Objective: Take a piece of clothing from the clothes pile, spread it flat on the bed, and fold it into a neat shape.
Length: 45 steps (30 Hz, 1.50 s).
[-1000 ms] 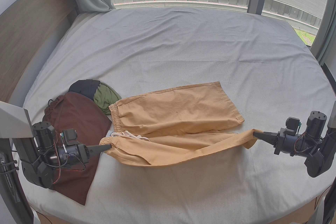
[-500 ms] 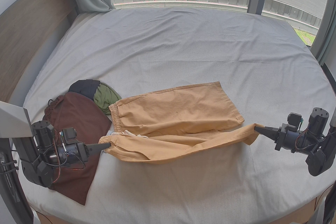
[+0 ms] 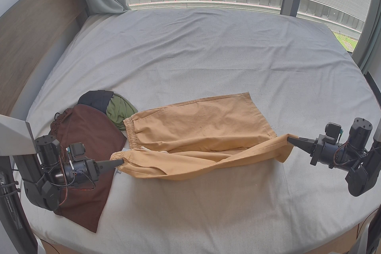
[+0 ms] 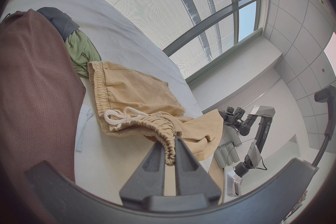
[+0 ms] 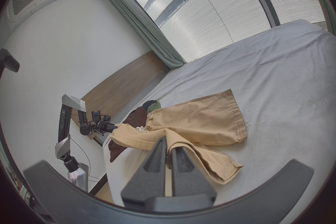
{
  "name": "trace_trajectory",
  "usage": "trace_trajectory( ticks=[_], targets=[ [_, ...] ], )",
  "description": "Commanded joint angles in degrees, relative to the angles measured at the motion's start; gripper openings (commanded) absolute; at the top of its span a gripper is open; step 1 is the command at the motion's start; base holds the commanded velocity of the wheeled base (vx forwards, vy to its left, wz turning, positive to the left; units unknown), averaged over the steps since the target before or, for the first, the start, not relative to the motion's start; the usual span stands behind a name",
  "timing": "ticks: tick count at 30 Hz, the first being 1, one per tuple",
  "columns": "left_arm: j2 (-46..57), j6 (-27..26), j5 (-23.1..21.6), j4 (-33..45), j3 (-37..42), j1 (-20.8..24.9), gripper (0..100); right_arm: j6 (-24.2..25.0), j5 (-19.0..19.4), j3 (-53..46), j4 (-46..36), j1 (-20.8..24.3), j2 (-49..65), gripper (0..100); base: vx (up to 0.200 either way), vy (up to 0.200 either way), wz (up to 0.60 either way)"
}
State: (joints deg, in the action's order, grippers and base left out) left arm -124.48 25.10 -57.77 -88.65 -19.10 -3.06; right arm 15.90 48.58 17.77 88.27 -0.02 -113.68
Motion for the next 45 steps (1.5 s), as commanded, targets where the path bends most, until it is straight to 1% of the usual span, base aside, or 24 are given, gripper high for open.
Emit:
trace_trajectory(
  ticks=[1, 3, 5, 11, 14, 15, 16, 19, 22, 28, 30, 32, 33, 37, 38, 39, 45],
  targets=[
    [0.03, 0.04, 0.11, -0.03, -0.15, -0.1, 0, 0.36, -0.06, 1.03, -0.03, 0.02, -0.05, 0, 0.0, 0.0, 0.0],
    [0.11, 0.39, 0.11, -0.03, -0.15, -0.1, 0, 2.12, -1.38, 1.91, -0.03, 0.11, -0.32, 0, 0.0, 0.0, 0.0],
    [0.11, 0.48, 0.2, -0.03, -0.23, -0.1, 0, 3.35, -1.82, 3.32, -0.03, 0.2, -0.32, 0, 0.0, 0.0, 0.0],
    [0.46, 1.79, 3.28, -0.03, -1.55, 0.07, 0, 6.25, -2.44, 6.22, -0.03, 0.99, -0.32, 0, 0.0, 0.0, 0.0],
    [0.55, 2.5, 3.37, -0.03, -1.73, 0.07, 0, 6.25, -3.05, 6.84, -0.03, 1.34, -0.4, 0, 0.0, 0.0, 0.0],
    [0.55, 3.55, 3.81, -0.03, -2.52, -0.02, 0, 6.25, -4.19, 7.89, -0.03, 1.61, -1.2, 0, 0.0, 0.0, 0.0],
    [0.55, 3.64, 3.89, -0.03, -2.69, -0.02, 0, 6.34, -4.19, 8.07, -0.03, 1.61, -1.37, 0, 0.0, 0.0, 0.0],
    [0.29, 4.08, 6.44, -0.03, -3.92, 0.34, 0, 6.34, -4.37, 9.74, -0.03, 1.61, -2.95, 0, 0.0, 0.0, 0.0],
    [0.11, 4.17, 7.67, -0.03, -4.8, 0.42, 0, 6.52, -4.46, 10.88, -0.03, 1.61, -3.83, 0, 0.0, 0.0, 0.0],
    [0.2, 5.84, 7.94, -0.03, -5.51, 0.6, 0, 7.92, -4.63, 12.81, -0.03, 1.61, -4.01, 0, 0.0, 0.0, 0.0],
    [0.29, 5.92, 8.03, -0.03, -5.68, 0.69, 0, 8.1, -5.51, 13.34, -0.03, 1.61, -4.01, 0, 0.0, 0.0, 0.0],
    [0.38, 5.92, 8.99, -0.03, -5.86, 1.13, 0, 8.27, -6.39, 13.95, -0.03, 1.61, -4.01, 0, 0.0, 0.0, 0.0],
    [0.38, 5.92, 9.26, -0.03, -5.95, 1.3, 0, 8.36, -6.39, 14.13, -0.12, 1.61, -4.01, 0, 0.0, 0.0, 0.0],
    [0.03, 6.72, 12.77, -0.03, -7.18, 3.15, 0, 8.71, -6.48, 15.98, -0.12, 1.43, -4.89, 0, 0.0, 0.0, 0.0],
    [0.03, 6.72, 12.77, -0.03, -7.18, 3.15, 0, 8.71, -6.48, 15.98, -0.12, 1.43, -4.89, 0, 0.0, 0.0, 0.0],
    [0.11, 7.68, 14.0, -0.03, -7.79, 3.68, 0, 9.15, -6.48, 16.68, -0.12, 1.34, -5.33, 0, 0.0, 0.0, 0.0],
    [0.11, 10.5, 16.2, -0.03, -9.64, 3.68, 0, 10.21, -6.57, 19.76, -0.29, 1.08, -7.17, 0, 0.0, 0.0, 0.0]
  ],
)
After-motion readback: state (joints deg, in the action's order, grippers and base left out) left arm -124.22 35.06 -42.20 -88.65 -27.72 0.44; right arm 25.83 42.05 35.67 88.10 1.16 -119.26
